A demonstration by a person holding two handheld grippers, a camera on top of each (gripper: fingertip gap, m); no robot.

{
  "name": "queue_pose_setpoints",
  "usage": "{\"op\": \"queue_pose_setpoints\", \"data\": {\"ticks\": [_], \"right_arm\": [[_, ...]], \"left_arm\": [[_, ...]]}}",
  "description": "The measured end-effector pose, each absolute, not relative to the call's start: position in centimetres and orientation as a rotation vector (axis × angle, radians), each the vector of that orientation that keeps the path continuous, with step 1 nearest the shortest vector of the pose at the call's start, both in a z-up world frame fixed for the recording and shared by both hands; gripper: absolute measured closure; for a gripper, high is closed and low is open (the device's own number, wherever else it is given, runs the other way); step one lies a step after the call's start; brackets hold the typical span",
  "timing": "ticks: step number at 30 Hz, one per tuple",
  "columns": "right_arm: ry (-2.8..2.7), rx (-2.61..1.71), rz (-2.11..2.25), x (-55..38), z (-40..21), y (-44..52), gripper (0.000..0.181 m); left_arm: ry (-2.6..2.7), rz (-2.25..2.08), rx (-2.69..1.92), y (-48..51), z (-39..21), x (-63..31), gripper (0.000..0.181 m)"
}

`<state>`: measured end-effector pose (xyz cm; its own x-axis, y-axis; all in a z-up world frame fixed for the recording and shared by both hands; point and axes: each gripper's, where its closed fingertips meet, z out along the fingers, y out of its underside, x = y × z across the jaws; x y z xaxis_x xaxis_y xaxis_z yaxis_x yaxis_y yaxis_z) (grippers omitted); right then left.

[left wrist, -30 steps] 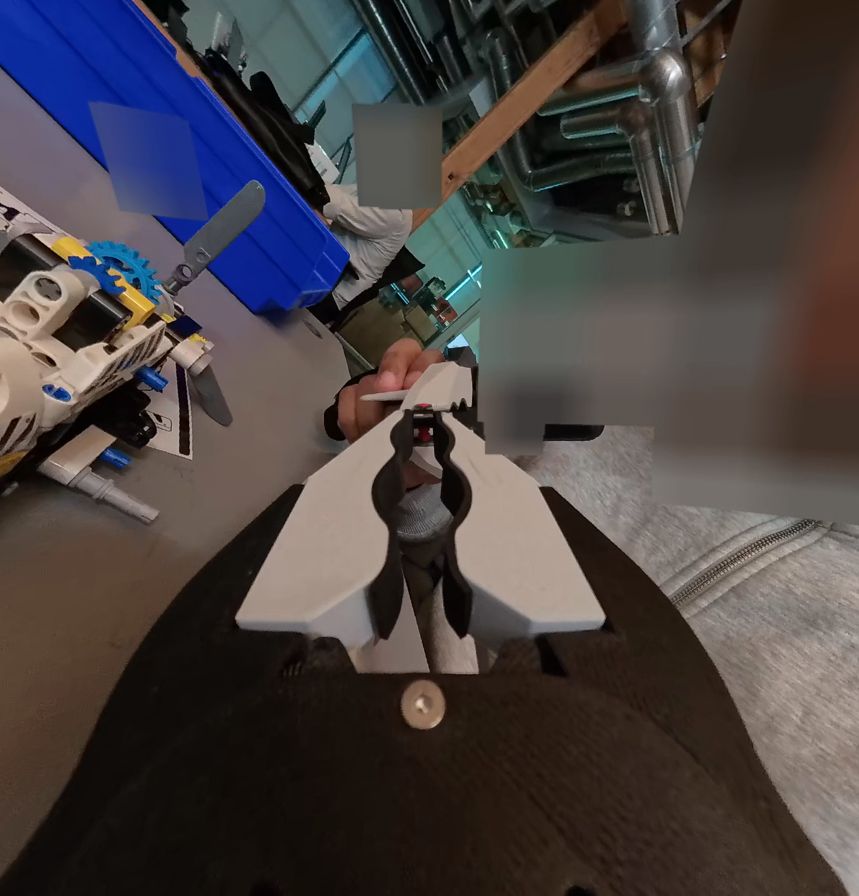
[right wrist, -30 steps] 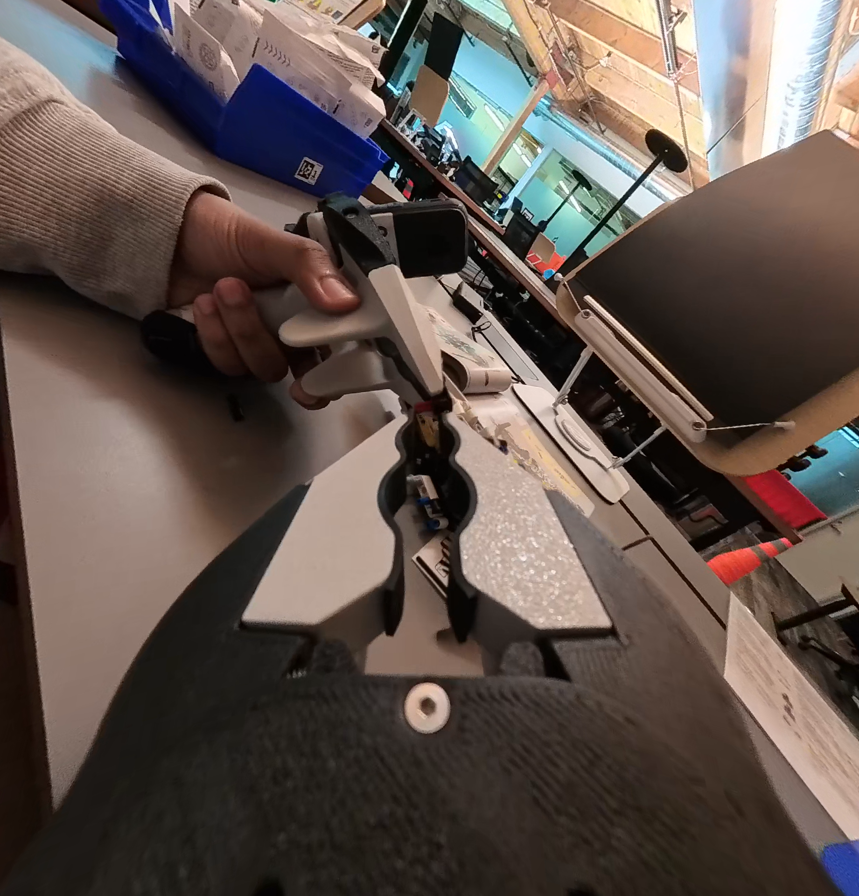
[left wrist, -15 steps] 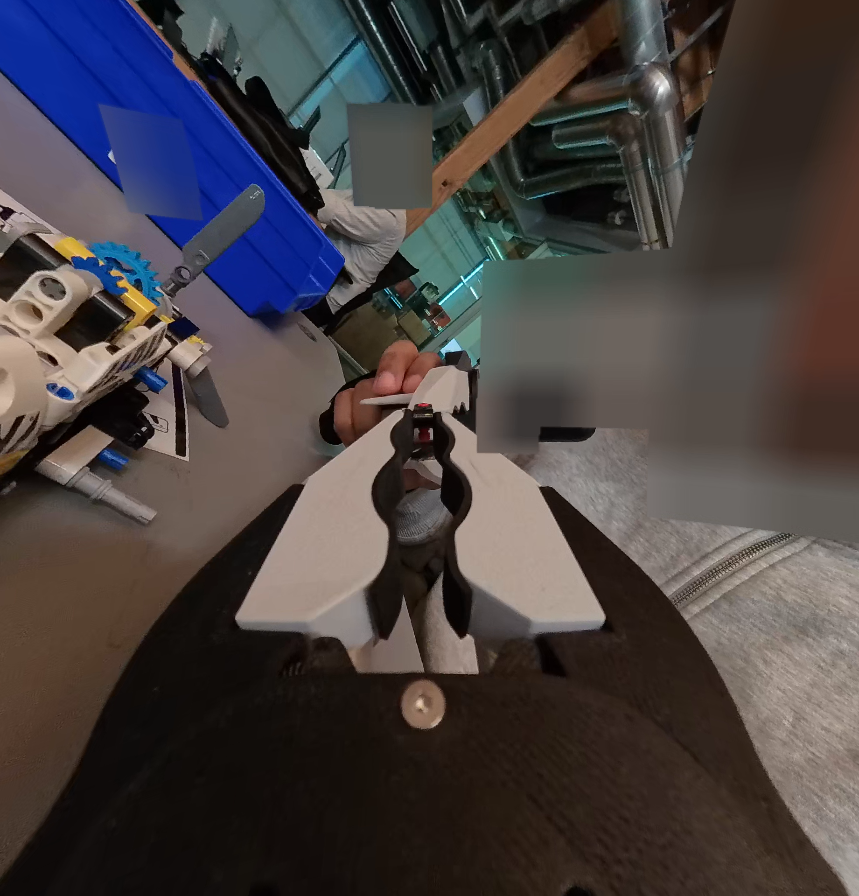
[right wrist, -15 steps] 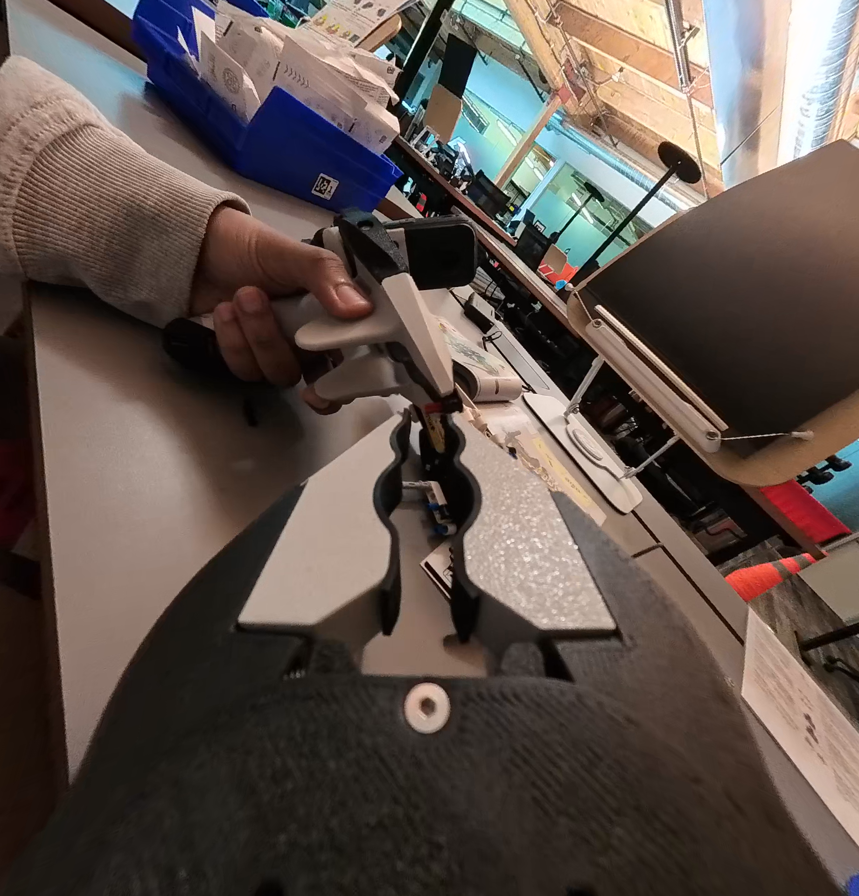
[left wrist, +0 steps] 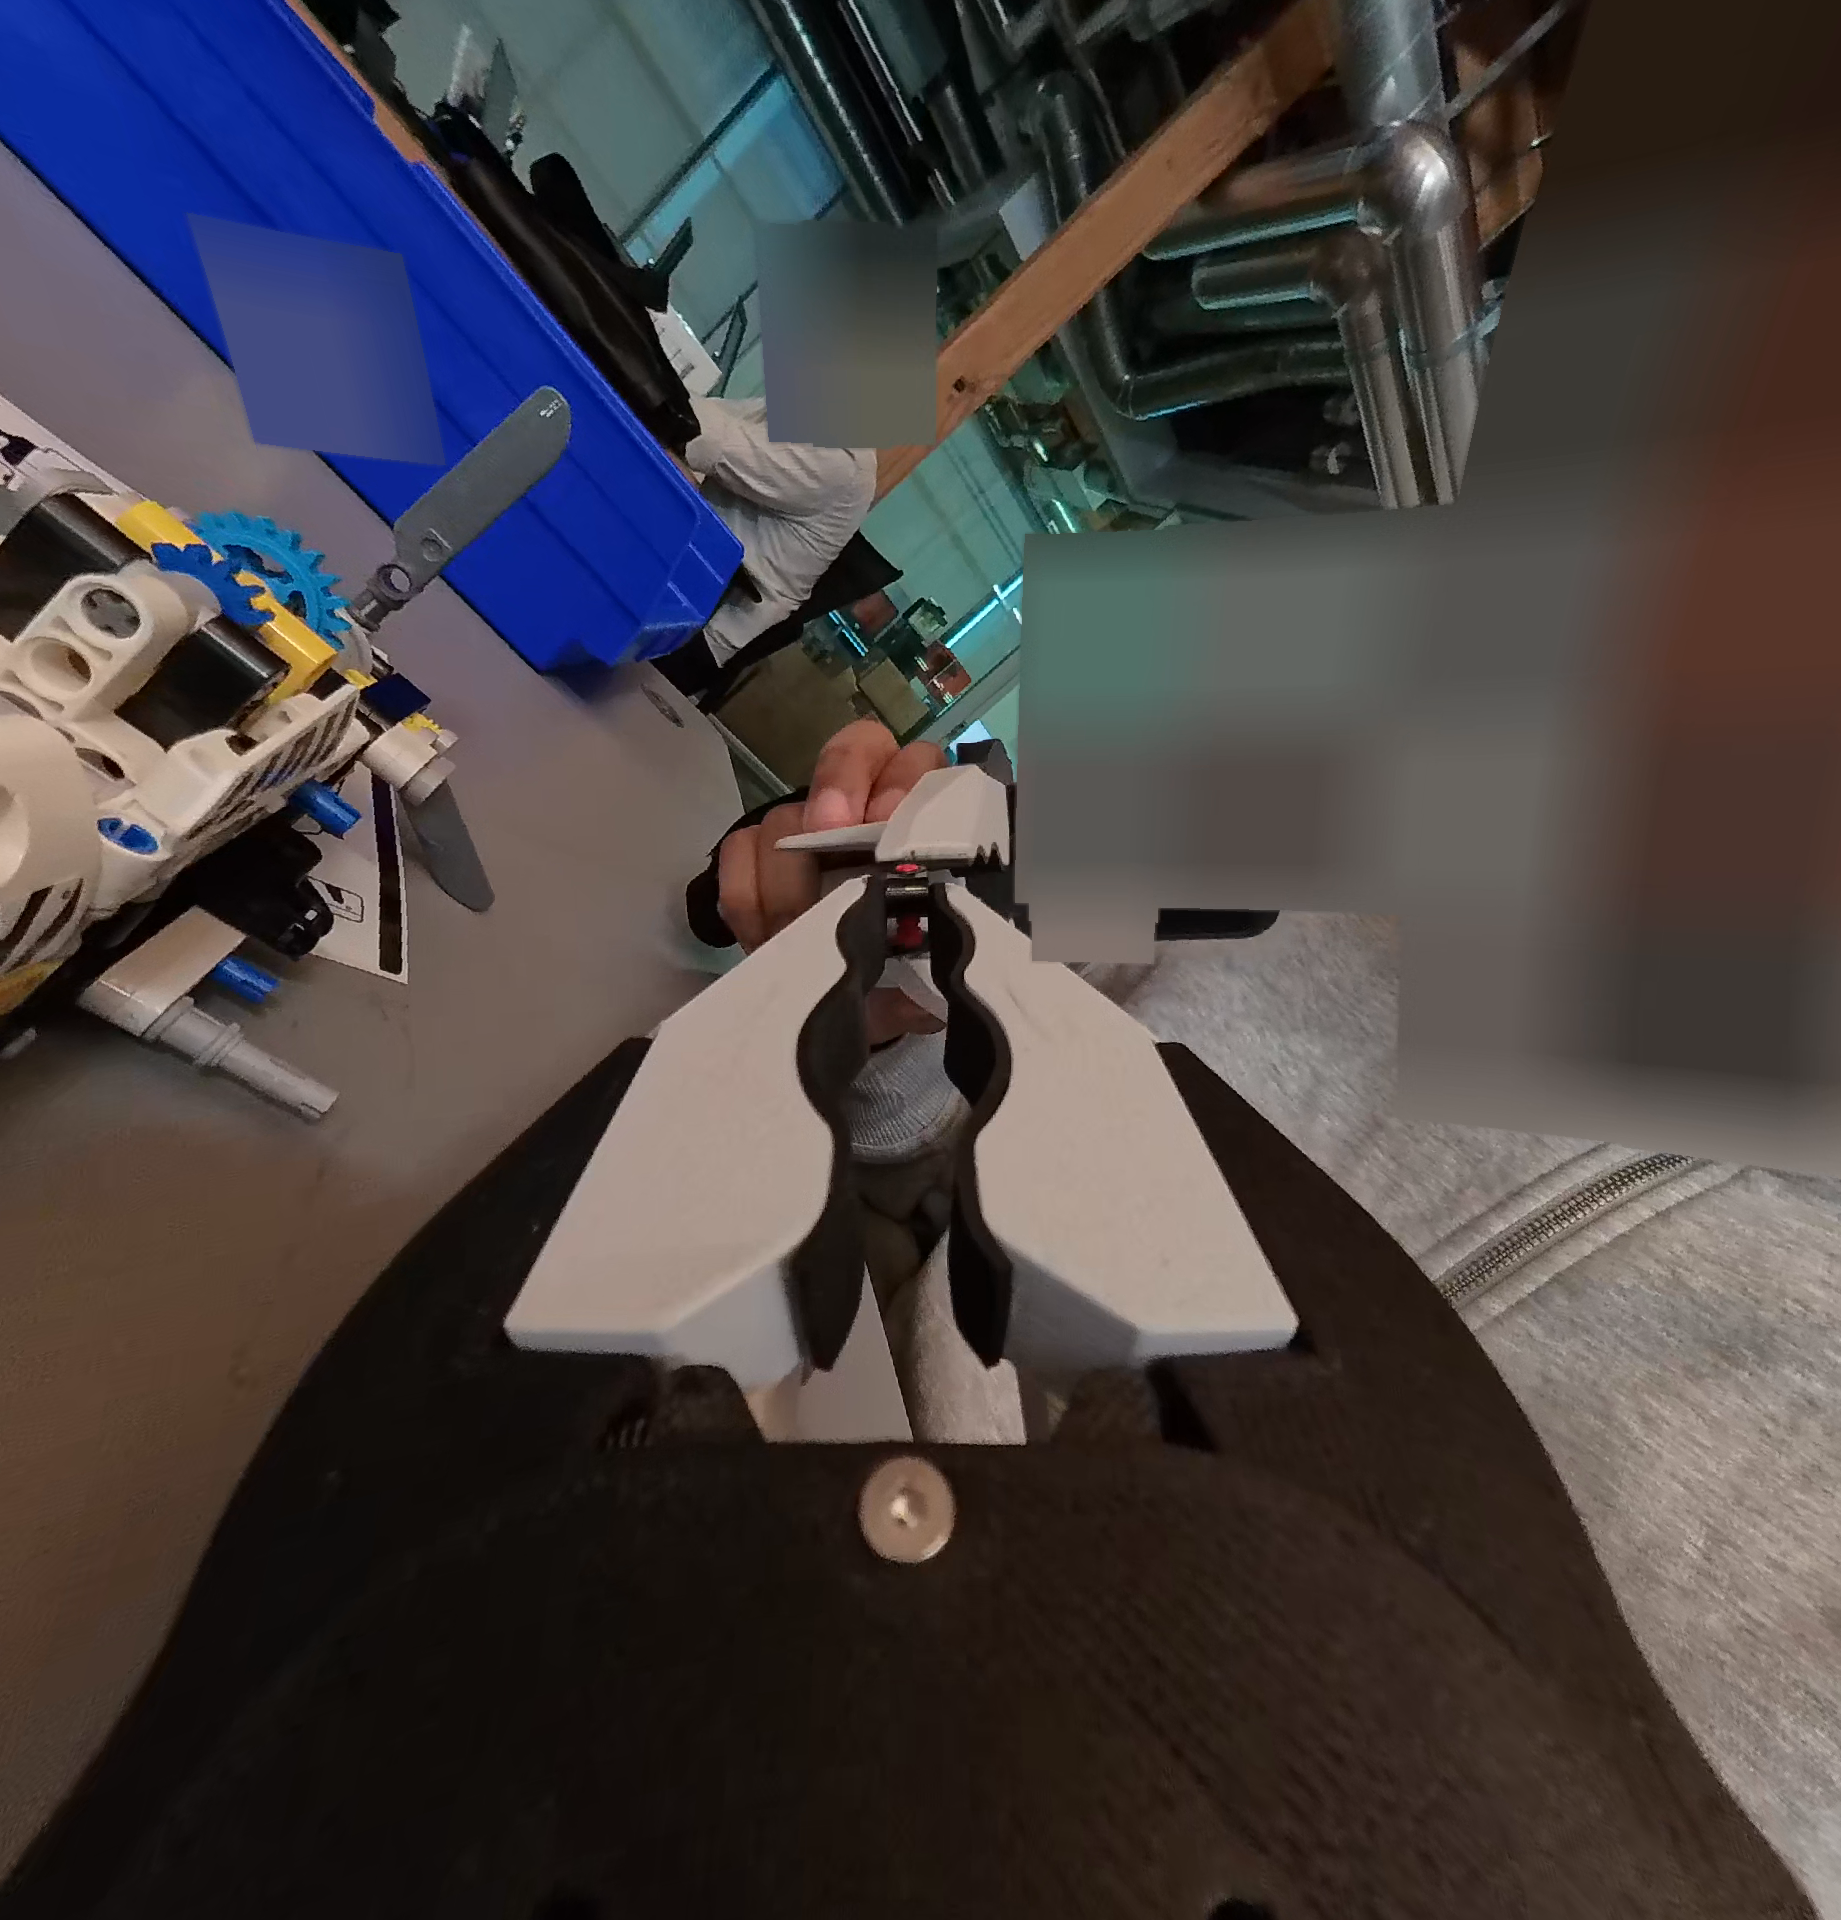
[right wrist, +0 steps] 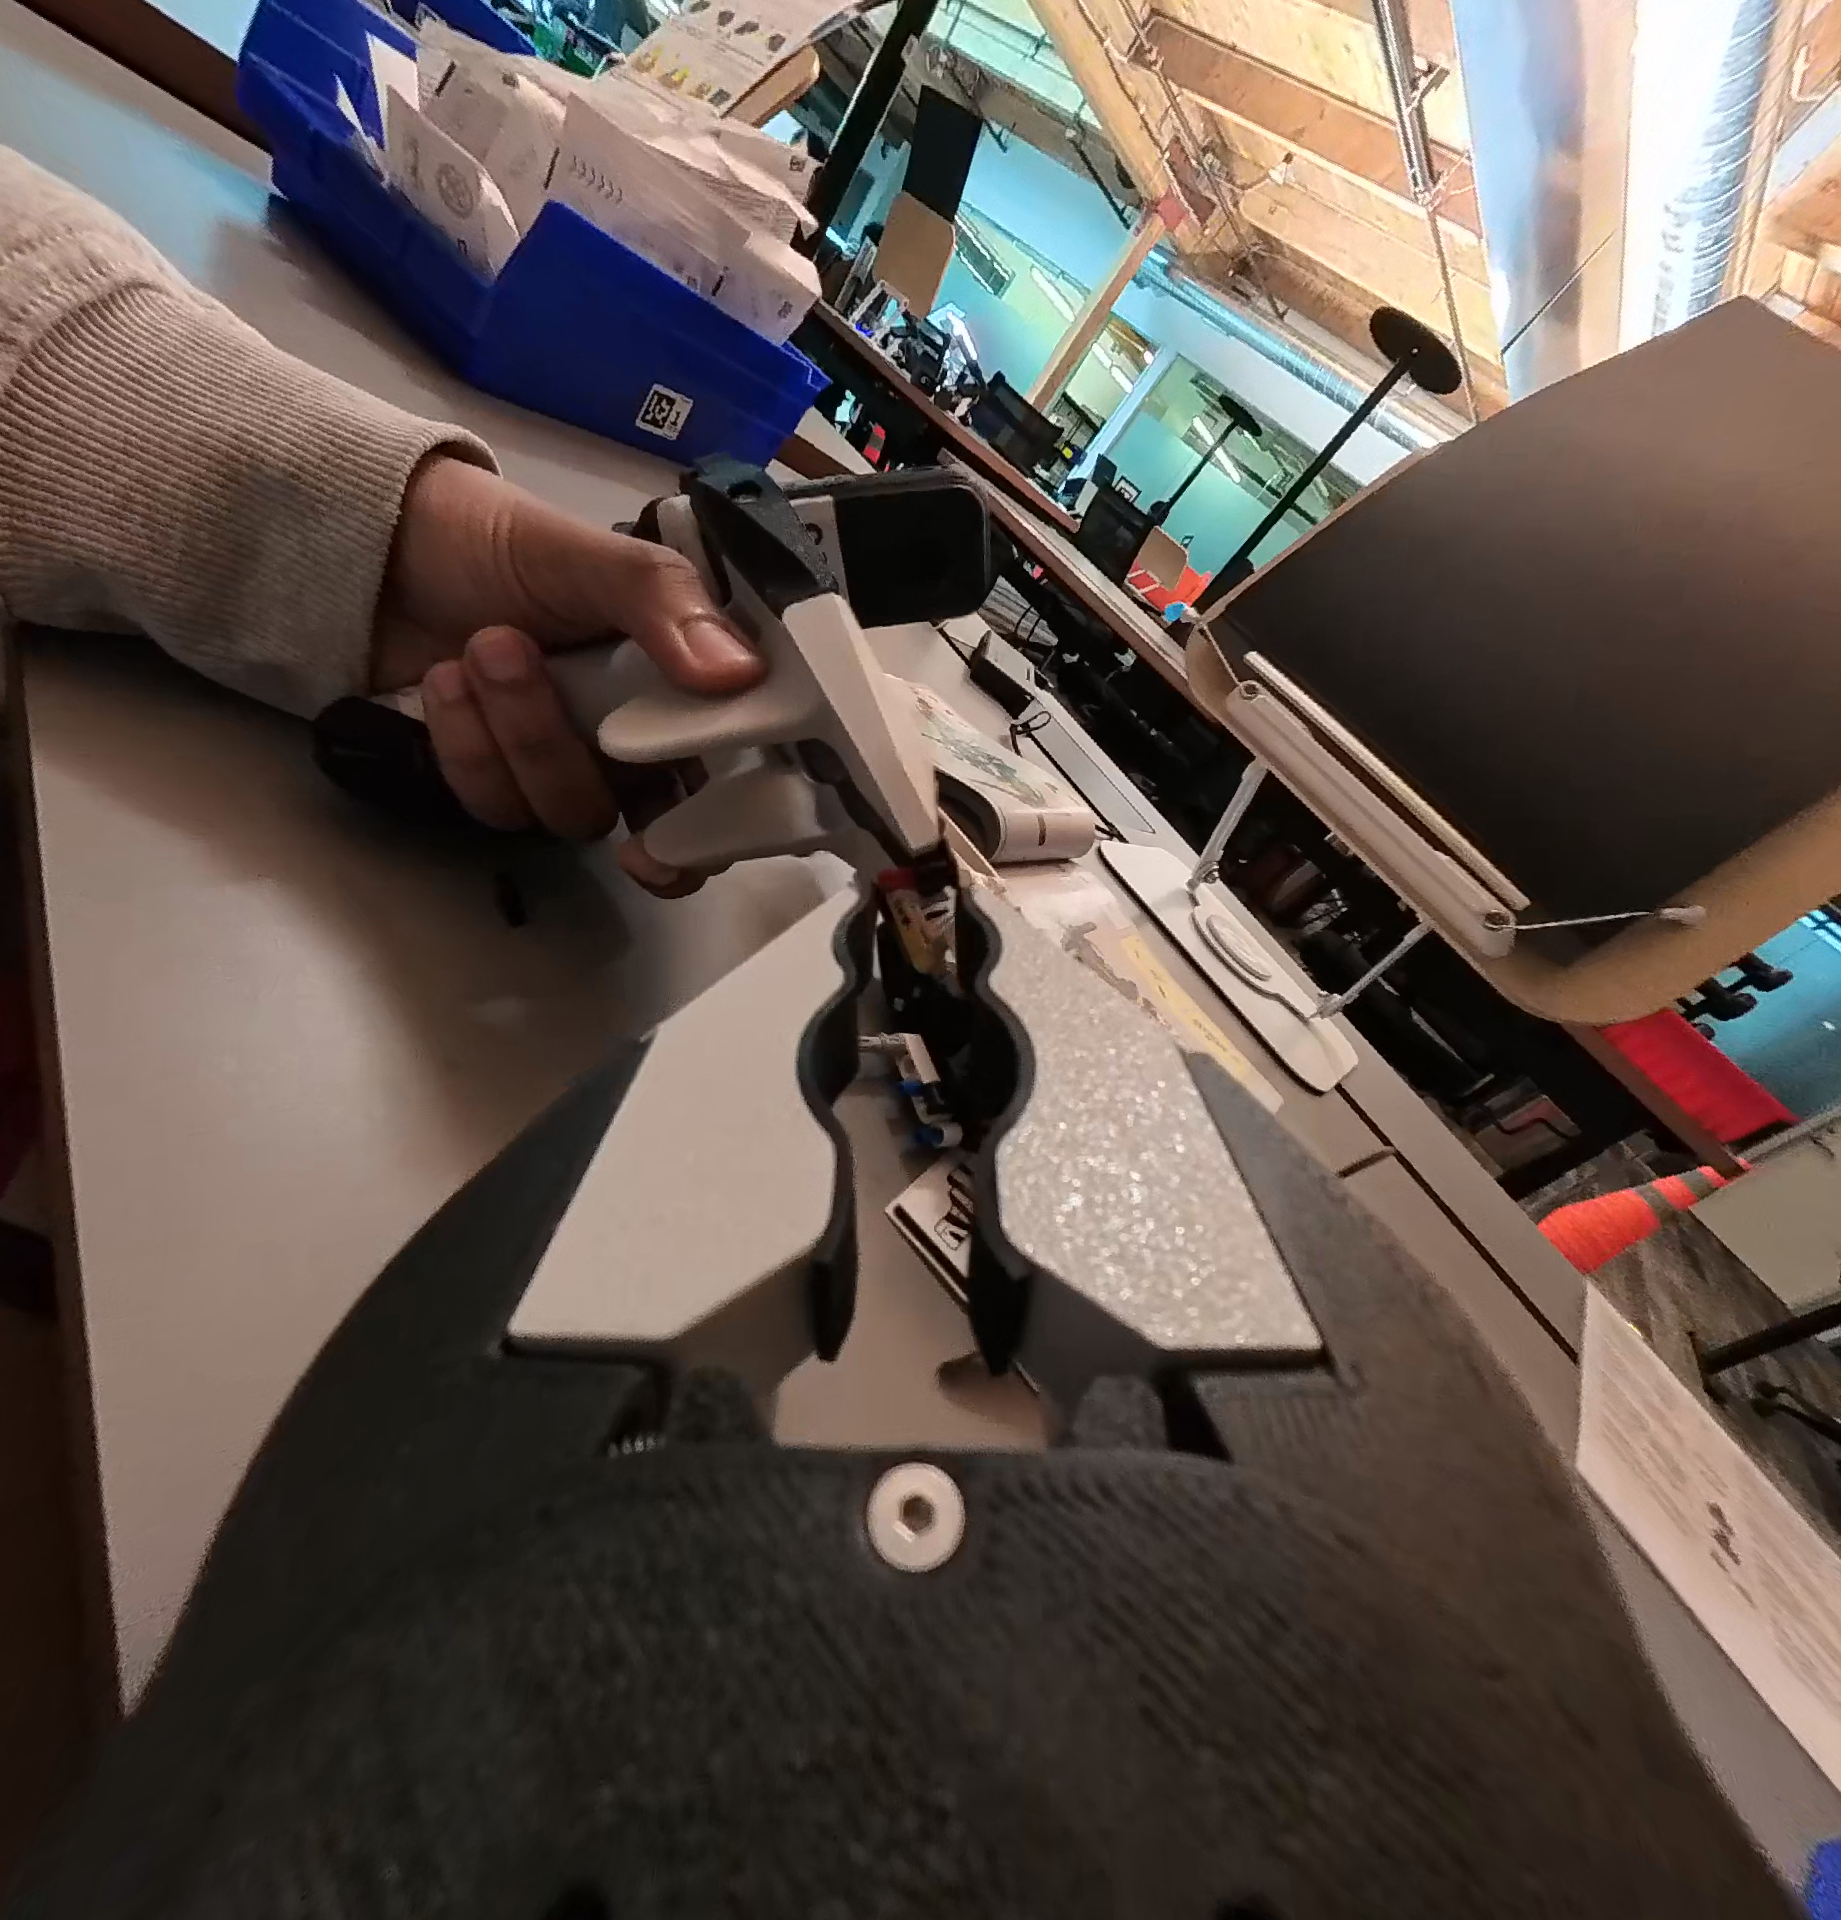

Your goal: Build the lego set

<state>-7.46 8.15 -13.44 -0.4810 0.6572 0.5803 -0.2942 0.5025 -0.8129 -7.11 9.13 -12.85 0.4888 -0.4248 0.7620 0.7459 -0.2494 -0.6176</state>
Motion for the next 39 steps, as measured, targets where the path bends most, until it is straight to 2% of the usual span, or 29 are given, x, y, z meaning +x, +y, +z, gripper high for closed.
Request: {"op": "queue_pose_setpoints", "data": {"ticks": [1, 39], "right_arm": [[-1.727, -0.308, 1.169, -7.45, -13.41, 8.16, 0.169], [-1.739, -0.342, 1.119, -7.79, -13.6, 8.34, 0.169]], "left_arm": [[-0.299, -1.135, -1.441, 9.13, -12.85, -7.1, 0.177], [-0.326, -1.125, -1.469, 9.44, -13.28, -7.16, 0.177]]}}
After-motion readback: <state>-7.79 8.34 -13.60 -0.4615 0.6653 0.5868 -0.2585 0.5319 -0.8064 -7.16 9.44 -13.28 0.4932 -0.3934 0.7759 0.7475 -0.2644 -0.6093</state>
